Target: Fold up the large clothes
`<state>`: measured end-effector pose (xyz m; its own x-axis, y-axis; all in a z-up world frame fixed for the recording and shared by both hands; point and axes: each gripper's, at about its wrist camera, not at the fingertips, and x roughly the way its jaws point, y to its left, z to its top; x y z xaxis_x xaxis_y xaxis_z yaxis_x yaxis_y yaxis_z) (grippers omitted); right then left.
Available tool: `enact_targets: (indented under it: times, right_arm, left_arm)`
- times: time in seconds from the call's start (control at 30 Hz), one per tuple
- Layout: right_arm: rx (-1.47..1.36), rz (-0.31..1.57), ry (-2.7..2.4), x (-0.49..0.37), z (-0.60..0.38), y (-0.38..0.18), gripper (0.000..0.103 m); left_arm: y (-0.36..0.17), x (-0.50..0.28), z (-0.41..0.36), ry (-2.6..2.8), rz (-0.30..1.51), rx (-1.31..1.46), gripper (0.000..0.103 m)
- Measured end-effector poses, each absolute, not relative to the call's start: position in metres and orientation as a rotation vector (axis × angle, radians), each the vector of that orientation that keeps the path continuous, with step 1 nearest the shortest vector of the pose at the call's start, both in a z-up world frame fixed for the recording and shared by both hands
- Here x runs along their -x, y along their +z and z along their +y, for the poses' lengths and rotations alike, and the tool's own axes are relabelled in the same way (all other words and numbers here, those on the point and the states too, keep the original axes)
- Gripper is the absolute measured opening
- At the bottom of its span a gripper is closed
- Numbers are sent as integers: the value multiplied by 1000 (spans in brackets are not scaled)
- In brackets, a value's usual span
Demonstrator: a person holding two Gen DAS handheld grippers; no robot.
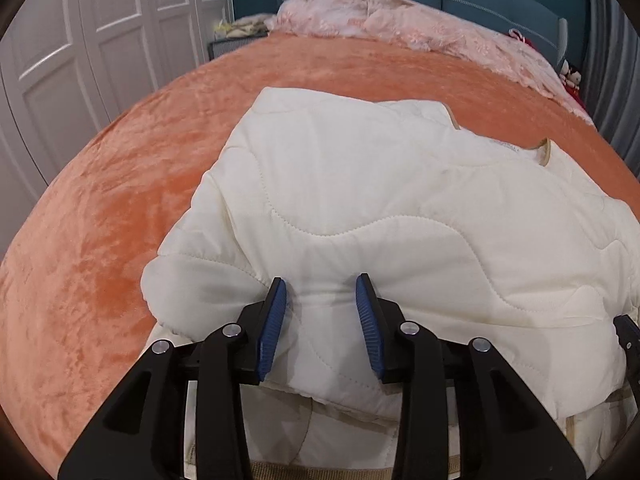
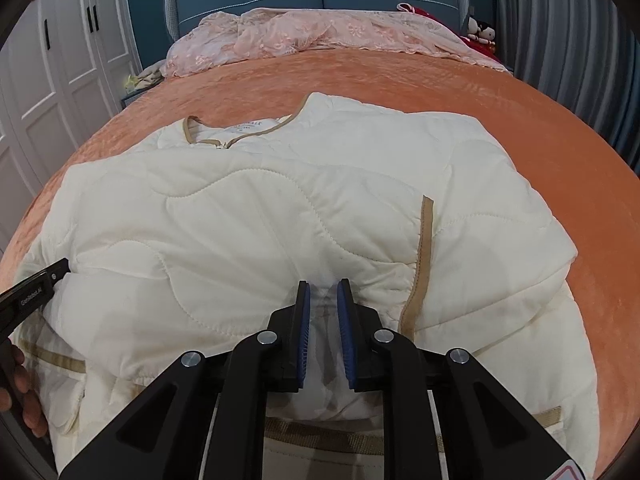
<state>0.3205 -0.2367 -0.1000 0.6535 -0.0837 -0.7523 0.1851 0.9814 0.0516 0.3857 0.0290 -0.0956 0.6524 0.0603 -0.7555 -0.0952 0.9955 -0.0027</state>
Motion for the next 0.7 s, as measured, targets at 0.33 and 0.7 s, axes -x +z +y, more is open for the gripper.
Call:
enact_targets:
  times: [0.33,0.7]
  right_arm:
    - [-91,821,-177,-319,-228,-104,16]
    - [-80,815,-184,-320,-227,-106,16]
  left_arm:
    - [-99,-380,26,101,809,33,35]
    - [-103,-379,21,118,786,6,35]
